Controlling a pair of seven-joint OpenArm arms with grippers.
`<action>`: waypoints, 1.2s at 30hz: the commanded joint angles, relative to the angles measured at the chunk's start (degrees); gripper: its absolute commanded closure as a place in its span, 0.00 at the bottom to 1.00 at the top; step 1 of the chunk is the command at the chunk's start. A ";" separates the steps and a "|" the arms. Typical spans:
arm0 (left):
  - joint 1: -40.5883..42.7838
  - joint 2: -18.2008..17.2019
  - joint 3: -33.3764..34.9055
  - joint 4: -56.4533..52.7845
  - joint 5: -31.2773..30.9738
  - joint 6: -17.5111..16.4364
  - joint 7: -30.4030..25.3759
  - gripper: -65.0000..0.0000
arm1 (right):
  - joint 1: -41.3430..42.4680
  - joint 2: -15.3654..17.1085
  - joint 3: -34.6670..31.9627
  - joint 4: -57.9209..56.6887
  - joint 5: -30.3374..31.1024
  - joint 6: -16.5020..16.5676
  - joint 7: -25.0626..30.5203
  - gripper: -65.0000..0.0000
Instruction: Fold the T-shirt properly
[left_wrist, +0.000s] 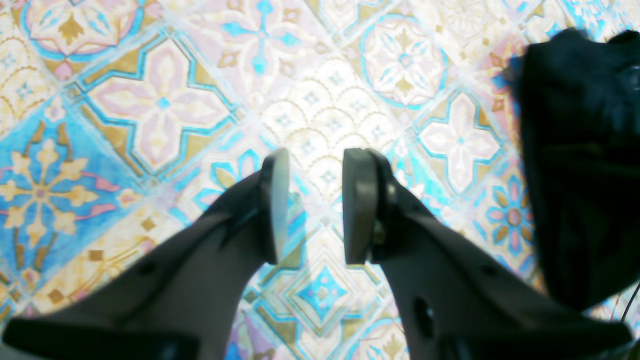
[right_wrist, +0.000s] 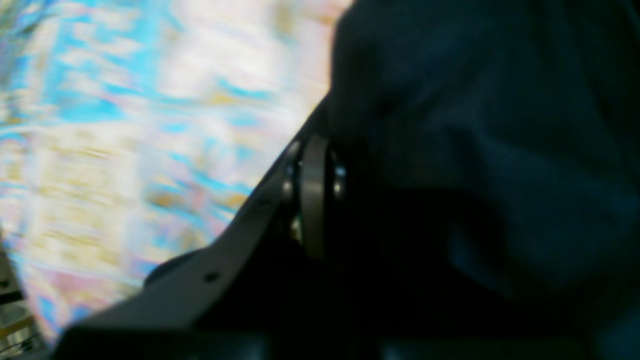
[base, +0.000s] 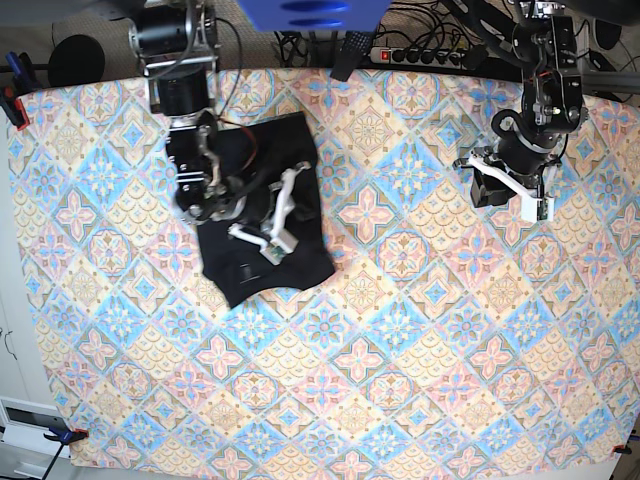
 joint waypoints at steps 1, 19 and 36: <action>-0.13 -0.59 -0.15 1.03 -0.56 -0.15 -1.09 0.74 | 1.88 2.09 1.14 -0.12 -6.46 -3.77 -4.53 1.00; 0.57 -0.41 -0.06 1.21 -0.65 -0.24 -1.09 0.74 | 7.69 9.73 3.52 -3.11 -6.46 -3.77 -3.21 1.00; 9.36 -2.69 -0.67 10.62 -0.65 -0.41 0.06 0.74 | -11.74 9.29 13.19 41.99 -6.20 -3.77 -22.03 1.00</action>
